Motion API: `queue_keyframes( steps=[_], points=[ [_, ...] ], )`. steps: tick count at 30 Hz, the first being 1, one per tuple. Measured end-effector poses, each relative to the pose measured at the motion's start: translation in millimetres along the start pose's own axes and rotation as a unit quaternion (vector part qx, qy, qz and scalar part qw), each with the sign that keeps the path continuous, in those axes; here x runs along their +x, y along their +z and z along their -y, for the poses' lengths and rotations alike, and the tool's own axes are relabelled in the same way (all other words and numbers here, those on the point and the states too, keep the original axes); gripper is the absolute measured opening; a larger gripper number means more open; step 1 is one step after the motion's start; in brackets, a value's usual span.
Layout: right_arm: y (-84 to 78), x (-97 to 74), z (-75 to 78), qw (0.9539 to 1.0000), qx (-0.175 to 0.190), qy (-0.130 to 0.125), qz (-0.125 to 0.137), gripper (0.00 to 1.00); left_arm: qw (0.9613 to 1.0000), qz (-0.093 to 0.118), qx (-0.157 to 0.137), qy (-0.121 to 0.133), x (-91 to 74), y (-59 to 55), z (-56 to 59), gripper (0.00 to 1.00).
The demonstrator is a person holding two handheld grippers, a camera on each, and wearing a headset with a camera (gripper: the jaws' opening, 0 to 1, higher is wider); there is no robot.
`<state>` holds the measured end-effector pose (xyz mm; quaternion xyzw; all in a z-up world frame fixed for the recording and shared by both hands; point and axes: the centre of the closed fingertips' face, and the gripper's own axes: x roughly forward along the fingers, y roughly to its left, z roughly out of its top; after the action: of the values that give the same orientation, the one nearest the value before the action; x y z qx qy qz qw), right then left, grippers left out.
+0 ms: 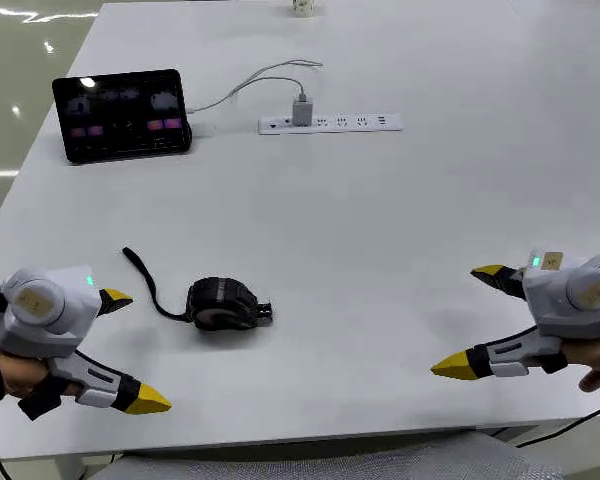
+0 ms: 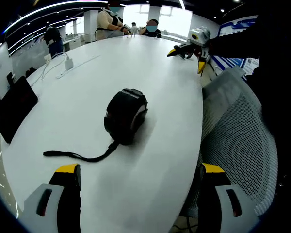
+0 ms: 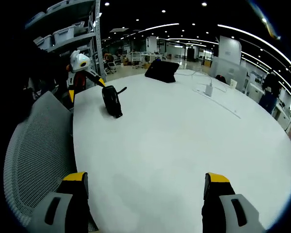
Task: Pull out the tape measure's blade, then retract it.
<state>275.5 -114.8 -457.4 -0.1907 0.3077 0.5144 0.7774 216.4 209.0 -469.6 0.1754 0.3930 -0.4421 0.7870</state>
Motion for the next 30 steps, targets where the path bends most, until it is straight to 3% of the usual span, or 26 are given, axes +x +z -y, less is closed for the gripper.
queue_keyframes(
  steps=[9, 14, 20, 30],
  points=[
    [21.7, 17.5, 0.7, 0.9995, -0.025, 0.012, 0.013, 0.99, 0.9990, 0.003, 0.044, 0.000, 9.6, 28.2, -14.1, 0.97],
    [29.8, 25.1, -3.4, 0.9988, -0.041, 0.020, 0.016, 0.99, 0.9975, -0.005, 0.071, -0.004, 16.1, 38.5, -17.6, 0.94],
    [36.6, 35.4, -8.2, 0.9973, -0.064, 0.033, 0.015, 0.99, 0.9929, -0.028, 0.116, -0.003, 26.3, 43.2, -20.3, 0.89],
    [48.1, 58.7, -18.1, 0.9937, -0.094, 0.062, 0.011, 0.99, 0.9885, -0.044, 0.144, -0.015, 45.0, 55.6, -20.1, 0.80]
  ],
)
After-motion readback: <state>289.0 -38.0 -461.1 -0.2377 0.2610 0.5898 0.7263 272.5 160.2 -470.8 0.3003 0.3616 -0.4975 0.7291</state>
